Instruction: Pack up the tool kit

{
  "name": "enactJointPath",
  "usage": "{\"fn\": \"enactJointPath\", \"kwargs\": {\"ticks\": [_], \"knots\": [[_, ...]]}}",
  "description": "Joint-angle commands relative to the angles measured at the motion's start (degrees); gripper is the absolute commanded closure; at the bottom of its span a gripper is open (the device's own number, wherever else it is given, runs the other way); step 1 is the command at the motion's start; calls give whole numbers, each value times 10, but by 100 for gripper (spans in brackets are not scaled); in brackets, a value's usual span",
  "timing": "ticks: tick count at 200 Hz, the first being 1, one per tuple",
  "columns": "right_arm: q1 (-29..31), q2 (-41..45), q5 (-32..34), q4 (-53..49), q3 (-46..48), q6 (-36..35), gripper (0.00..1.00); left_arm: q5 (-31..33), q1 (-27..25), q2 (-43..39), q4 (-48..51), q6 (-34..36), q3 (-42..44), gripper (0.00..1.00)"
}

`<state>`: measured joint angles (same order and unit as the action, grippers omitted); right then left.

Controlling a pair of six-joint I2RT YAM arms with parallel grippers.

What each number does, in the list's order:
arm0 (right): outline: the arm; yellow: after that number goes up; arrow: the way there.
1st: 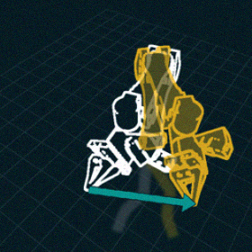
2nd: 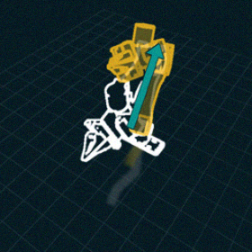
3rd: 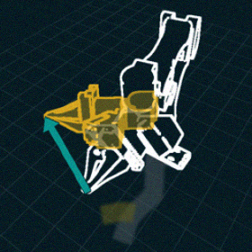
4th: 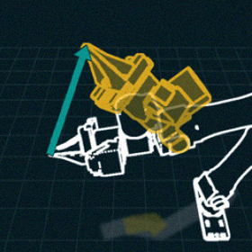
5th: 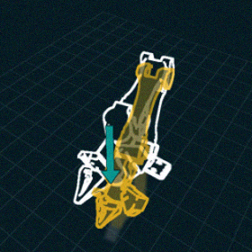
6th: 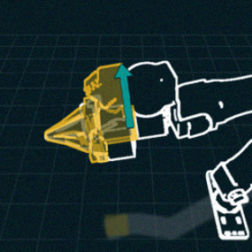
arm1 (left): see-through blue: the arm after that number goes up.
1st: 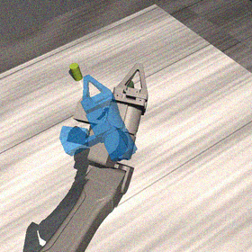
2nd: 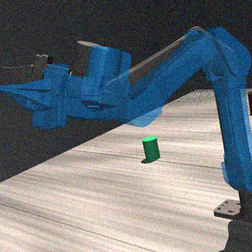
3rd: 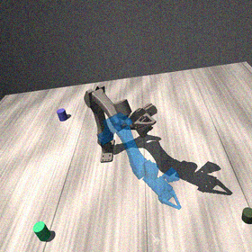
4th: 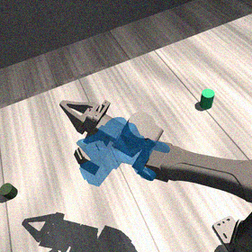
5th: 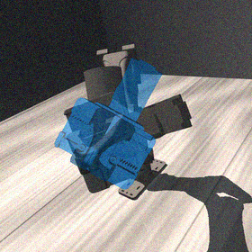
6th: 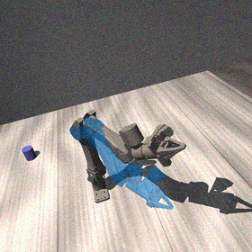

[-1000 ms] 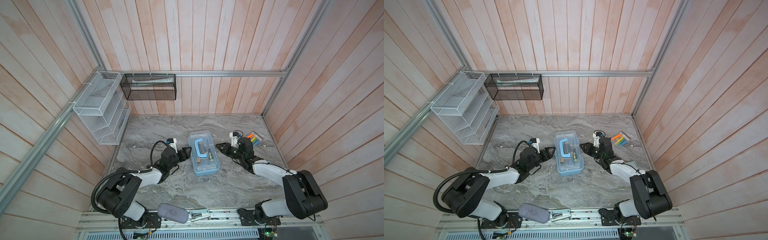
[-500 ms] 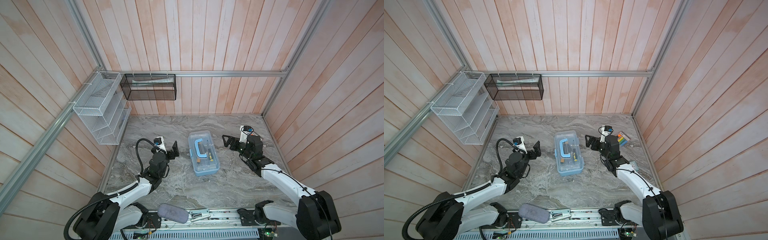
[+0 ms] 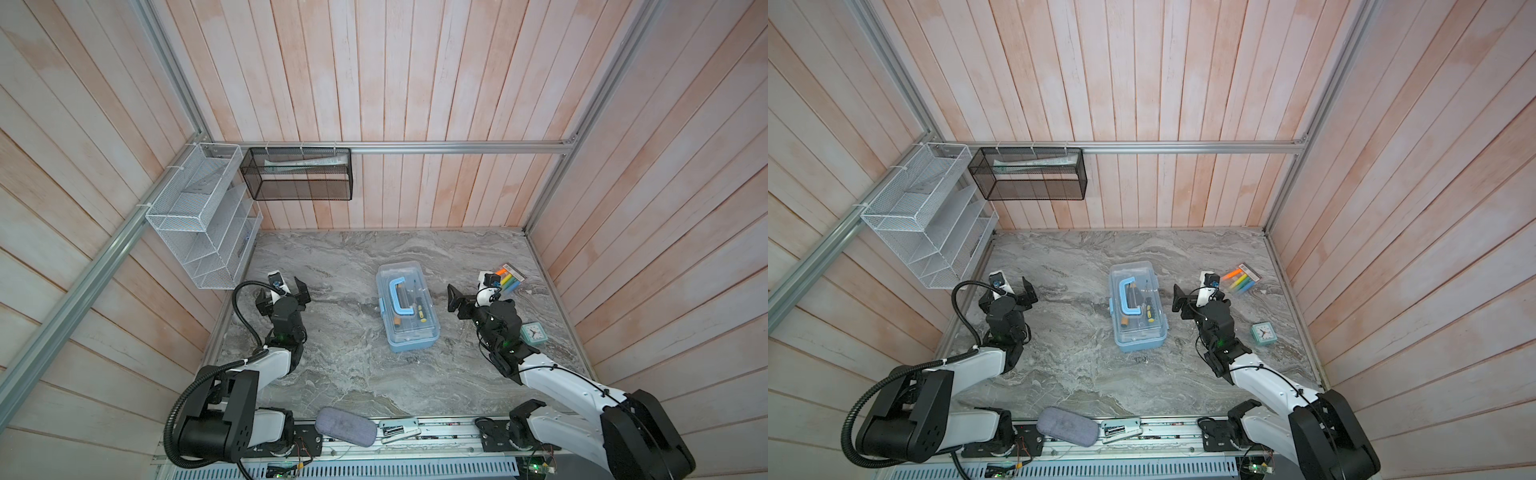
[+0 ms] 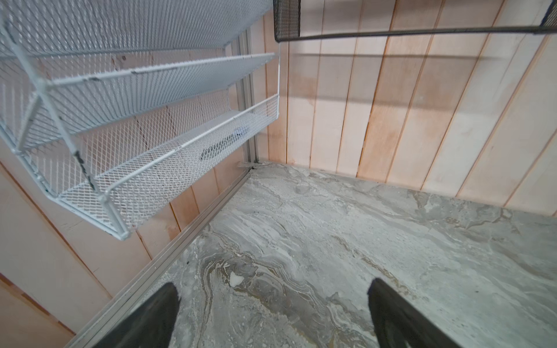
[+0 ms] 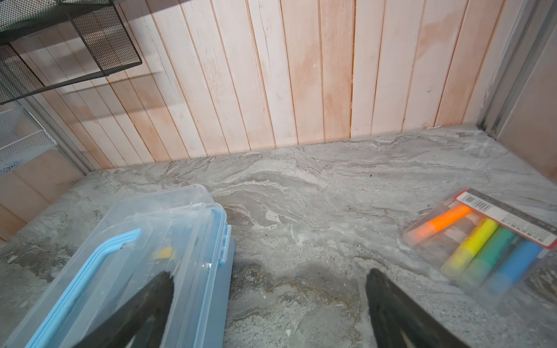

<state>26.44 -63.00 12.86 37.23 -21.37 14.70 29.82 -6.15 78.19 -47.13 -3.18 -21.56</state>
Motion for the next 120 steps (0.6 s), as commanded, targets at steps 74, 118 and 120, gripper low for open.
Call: {"fn": "enactJointPath", "kwargs": {"ticks": [74,118,120], "knots": [[-92,-26,128,90,40,-86,2,-151,62,72,-71,-30,14,0],[-148,-37,153,122,45,-132,2,-175,62,77,-82,-20,18,0],[-151,-42,153,128,46,-134,2,-178,62,76,-83,-19,19,0]]}}
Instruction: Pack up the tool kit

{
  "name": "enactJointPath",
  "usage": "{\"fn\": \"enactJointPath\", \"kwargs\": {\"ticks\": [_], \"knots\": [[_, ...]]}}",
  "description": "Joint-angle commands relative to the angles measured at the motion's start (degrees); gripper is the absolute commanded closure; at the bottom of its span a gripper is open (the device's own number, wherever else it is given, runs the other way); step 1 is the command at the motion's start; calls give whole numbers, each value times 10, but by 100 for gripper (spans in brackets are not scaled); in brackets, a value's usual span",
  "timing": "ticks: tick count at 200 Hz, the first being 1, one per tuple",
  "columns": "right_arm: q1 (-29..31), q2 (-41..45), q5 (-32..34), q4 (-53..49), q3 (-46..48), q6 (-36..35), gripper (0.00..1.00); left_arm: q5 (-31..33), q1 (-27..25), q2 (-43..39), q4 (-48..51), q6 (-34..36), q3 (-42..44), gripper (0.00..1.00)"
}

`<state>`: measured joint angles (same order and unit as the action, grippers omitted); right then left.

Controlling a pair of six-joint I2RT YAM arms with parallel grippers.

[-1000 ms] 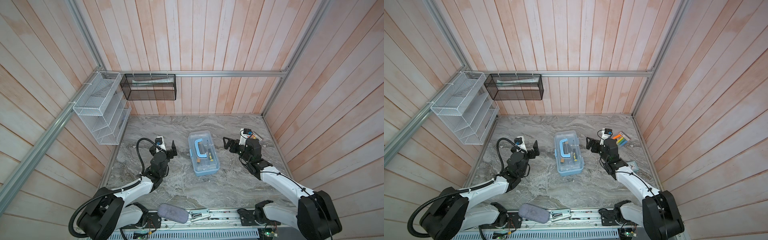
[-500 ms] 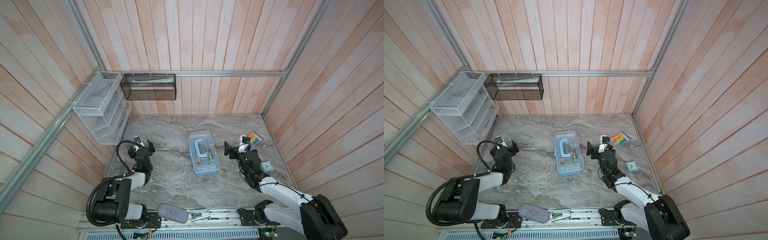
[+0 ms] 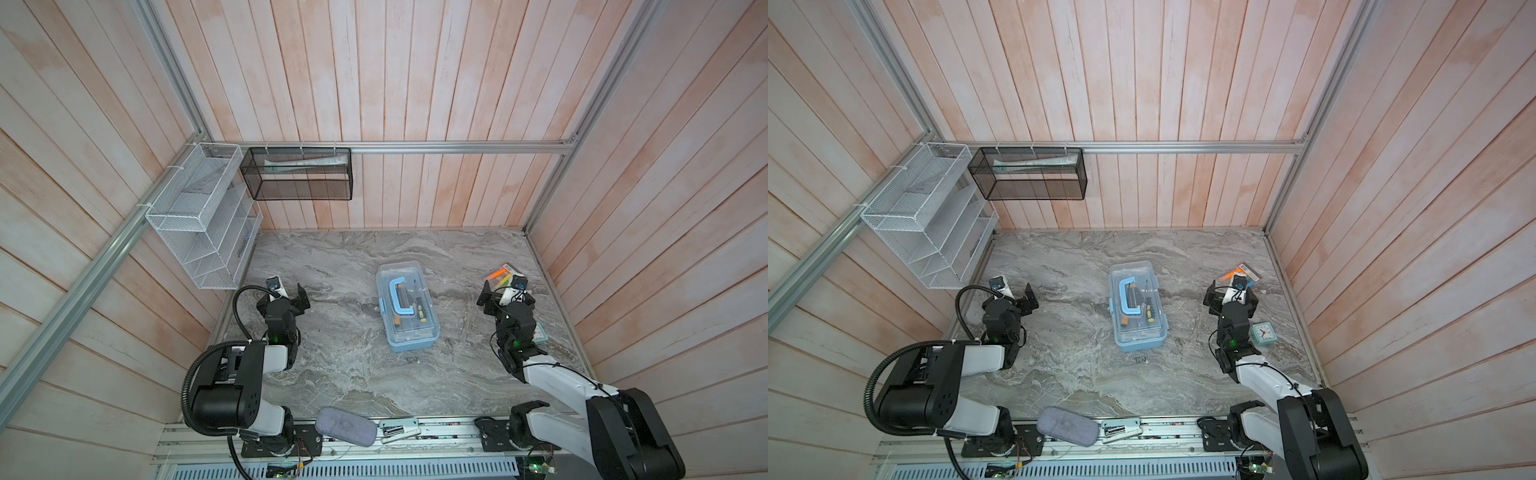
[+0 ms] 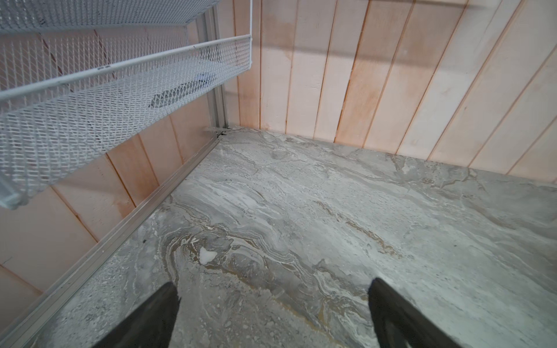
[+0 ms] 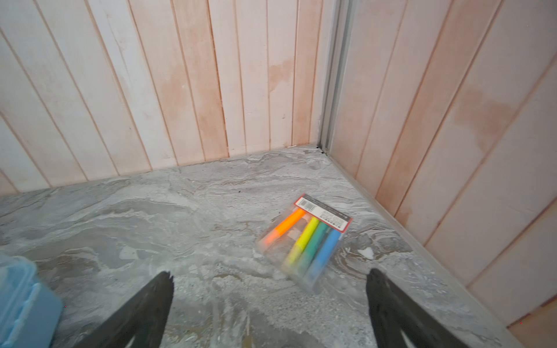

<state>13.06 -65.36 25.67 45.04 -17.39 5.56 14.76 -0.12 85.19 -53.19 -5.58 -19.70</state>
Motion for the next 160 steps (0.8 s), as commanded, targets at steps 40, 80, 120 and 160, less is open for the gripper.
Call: {"fn": "enactJointPath", "kwargs": {"ticks": [40,80,120,160], "knots": [[-60,-144,30,242,60,-42,2,-46,4,18,-174,15,84,0],[-90,-236,-50,370,84,-50,2,-45,3,39,-144,17,48,0],[-124,-221,-94,265,44,-18,2,-46,2,31,-122,19,43,0],[-119,-216,-95,263,46,-27,2,-45,1,31,-119,18,41,0]]}}
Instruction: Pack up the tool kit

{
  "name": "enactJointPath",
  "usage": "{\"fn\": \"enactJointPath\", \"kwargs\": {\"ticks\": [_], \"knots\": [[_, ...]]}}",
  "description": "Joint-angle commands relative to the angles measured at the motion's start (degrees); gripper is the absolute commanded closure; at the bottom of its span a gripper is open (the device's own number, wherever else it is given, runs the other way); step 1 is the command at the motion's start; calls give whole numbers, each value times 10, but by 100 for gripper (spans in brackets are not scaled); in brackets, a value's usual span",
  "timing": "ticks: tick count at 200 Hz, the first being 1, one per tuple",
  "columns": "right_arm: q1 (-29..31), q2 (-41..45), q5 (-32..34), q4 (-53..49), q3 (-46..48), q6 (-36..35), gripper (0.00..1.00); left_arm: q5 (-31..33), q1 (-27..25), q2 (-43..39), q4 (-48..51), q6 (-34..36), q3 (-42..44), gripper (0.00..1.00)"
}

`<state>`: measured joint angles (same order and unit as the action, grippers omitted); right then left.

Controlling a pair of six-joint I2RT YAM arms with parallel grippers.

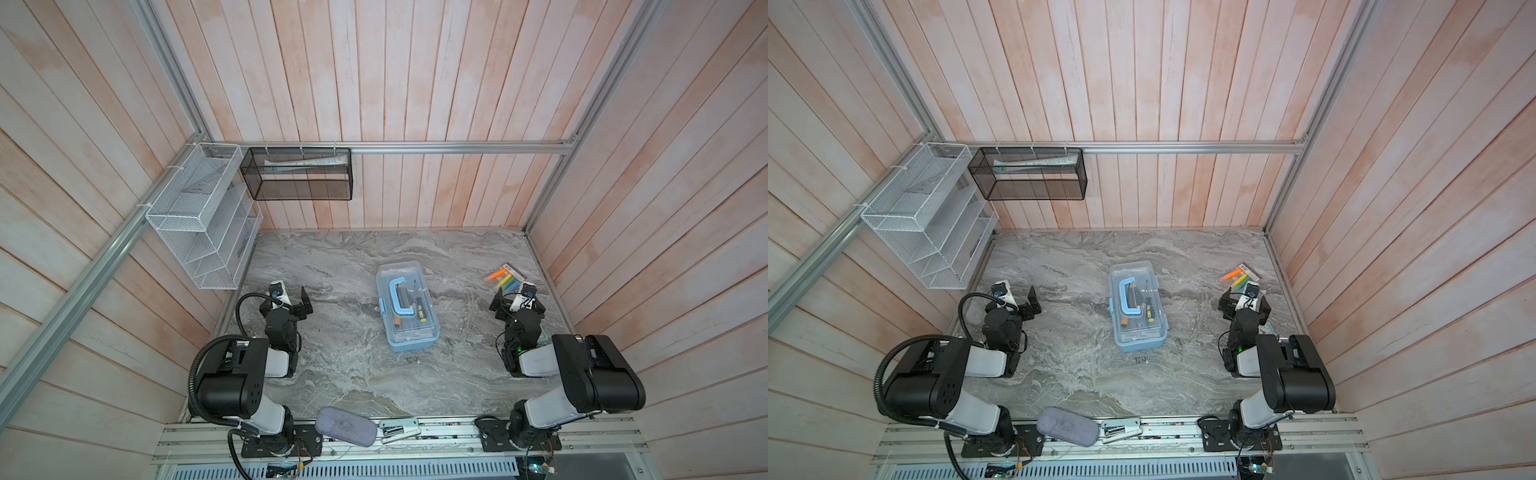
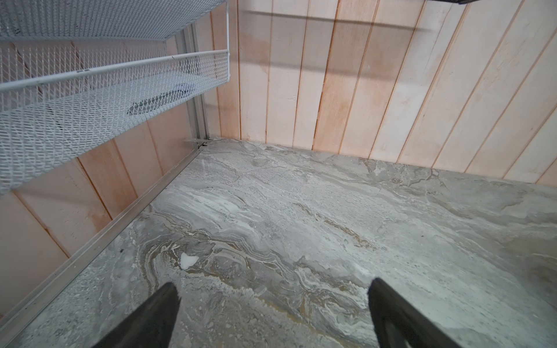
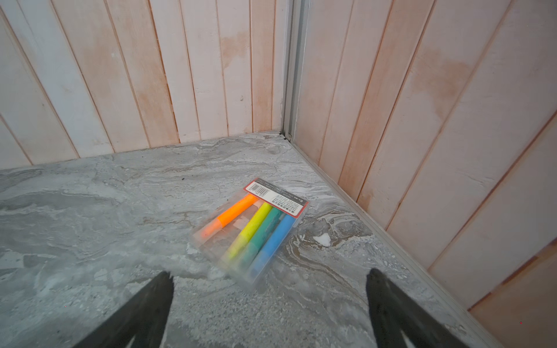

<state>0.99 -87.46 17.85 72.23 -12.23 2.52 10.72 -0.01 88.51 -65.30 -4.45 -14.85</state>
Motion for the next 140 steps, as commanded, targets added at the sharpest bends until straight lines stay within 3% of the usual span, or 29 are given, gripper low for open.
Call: {"fn": "enactJointPath", "kwargs": {"ticks": [1,140], "knots": [[1,4,-17,-8,-6,4,2,-5,0,-2,2,7,-7,0],[1,3,-19,-16,-11,3,2,-8,0,2,16,8,-16,0]]}}
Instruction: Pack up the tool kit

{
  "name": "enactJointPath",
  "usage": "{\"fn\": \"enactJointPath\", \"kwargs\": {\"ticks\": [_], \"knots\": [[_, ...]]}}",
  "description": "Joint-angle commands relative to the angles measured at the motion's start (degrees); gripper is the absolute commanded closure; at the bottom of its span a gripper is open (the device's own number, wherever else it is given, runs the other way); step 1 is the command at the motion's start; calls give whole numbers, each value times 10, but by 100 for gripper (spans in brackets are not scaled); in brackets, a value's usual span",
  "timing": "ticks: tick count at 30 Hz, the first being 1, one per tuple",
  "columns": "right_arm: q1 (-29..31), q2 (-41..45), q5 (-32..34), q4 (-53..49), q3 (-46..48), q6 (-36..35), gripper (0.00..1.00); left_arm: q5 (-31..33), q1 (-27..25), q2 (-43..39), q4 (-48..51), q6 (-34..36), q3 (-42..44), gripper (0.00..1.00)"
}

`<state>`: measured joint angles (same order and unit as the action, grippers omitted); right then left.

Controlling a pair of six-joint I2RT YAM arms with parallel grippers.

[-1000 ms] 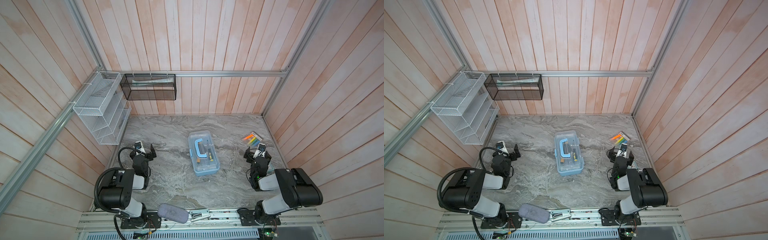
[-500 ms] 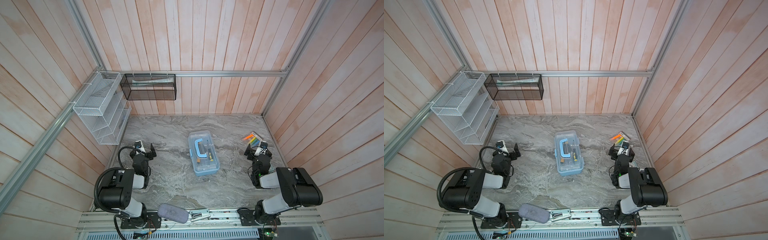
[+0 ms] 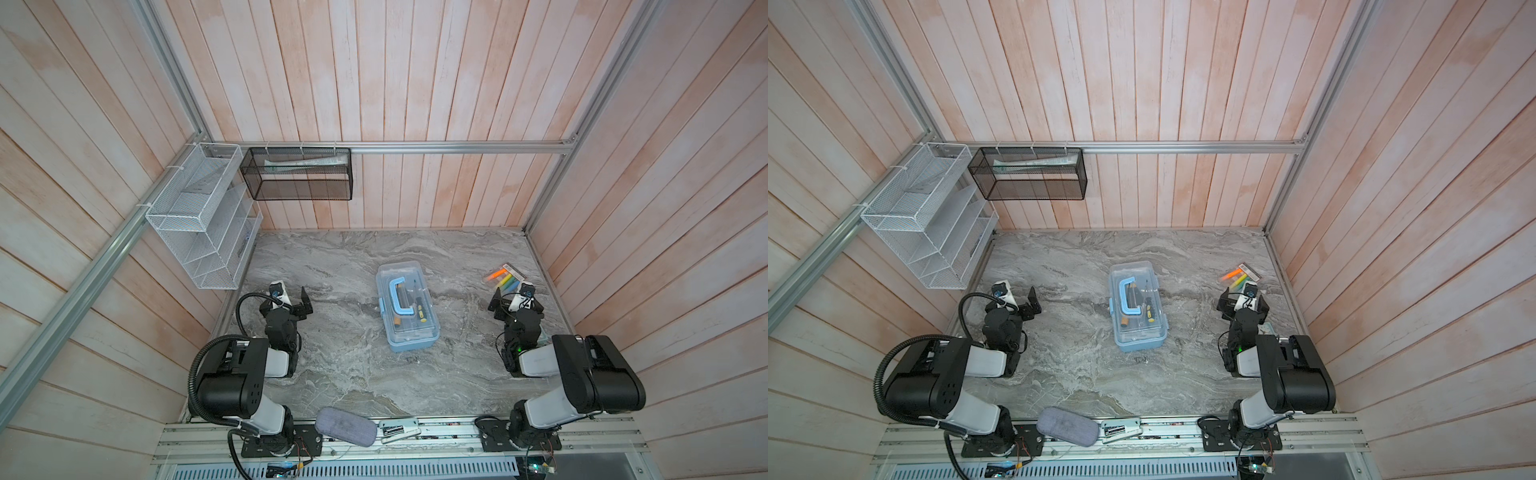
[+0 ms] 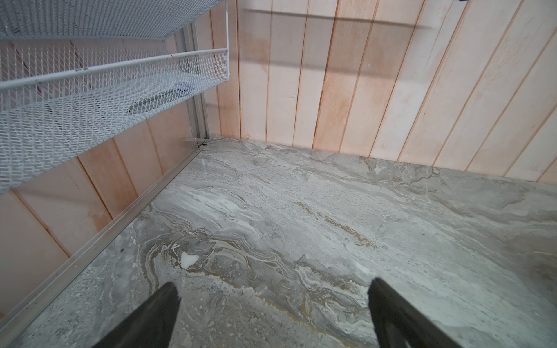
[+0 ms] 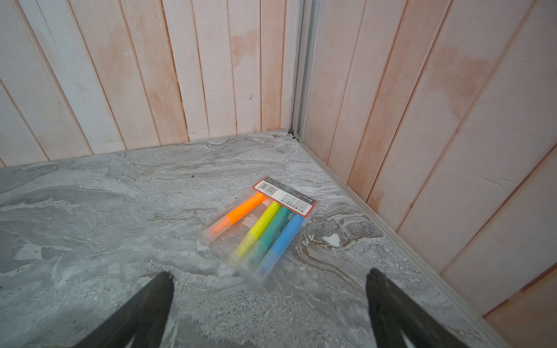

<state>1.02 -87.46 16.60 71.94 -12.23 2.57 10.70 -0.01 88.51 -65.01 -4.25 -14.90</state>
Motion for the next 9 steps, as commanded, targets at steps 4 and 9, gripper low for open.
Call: {"fn": "enactJointPath", "kwargs": {"ticks": [4,9], "knots": [[0,3,-7,-14,-11,2,2,-12,3,2,15,6,-18,0],[0,3,-7,-14,-11,2,2,-15,2,-3,0,8,-6,0]]}}
